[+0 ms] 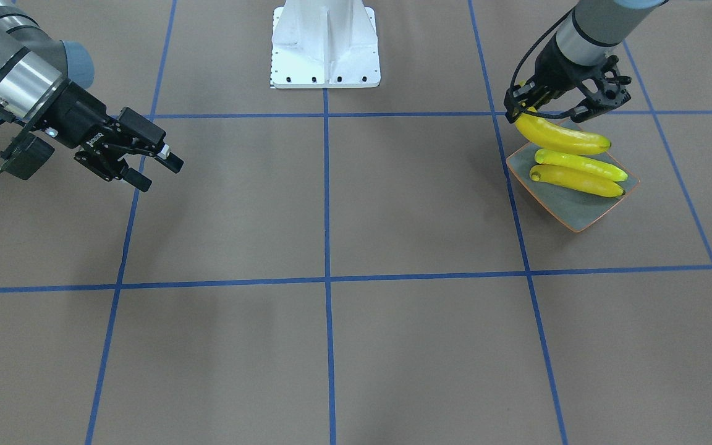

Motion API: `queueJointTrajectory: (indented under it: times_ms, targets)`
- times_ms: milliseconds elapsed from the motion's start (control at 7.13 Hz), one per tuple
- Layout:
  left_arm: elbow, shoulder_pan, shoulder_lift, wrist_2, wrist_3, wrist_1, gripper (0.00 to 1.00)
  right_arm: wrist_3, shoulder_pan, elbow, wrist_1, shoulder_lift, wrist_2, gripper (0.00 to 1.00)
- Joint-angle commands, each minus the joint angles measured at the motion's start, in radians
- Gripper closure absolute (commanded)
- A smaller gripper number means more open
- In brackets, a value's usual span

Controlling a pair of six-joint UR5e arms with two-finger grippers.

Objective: Transfer all bananas from basket to plate

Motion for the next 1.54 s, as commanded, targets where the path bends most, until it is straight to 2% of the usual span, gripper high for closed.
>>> queueJointTrajectory:
  times_ms: [0,701,1402]
  targets:
    - [0.058,0.006,0.025,0.032,0.038,0.085,1.00,0.000,0.000,0.001,0.000,-0.003,-0.004,0.00]
    - [0.169,0.032,0.054,0.035,0.039,0.097,1.00,0.000,0.001,0.005,0.011,-0.018,0.002,0.00]
    - [0.177,0.037,0.074,0.030,0.040,0.099,1.00,0.000,0.003,0.008,0.015,-0.018,0.002,0.00]
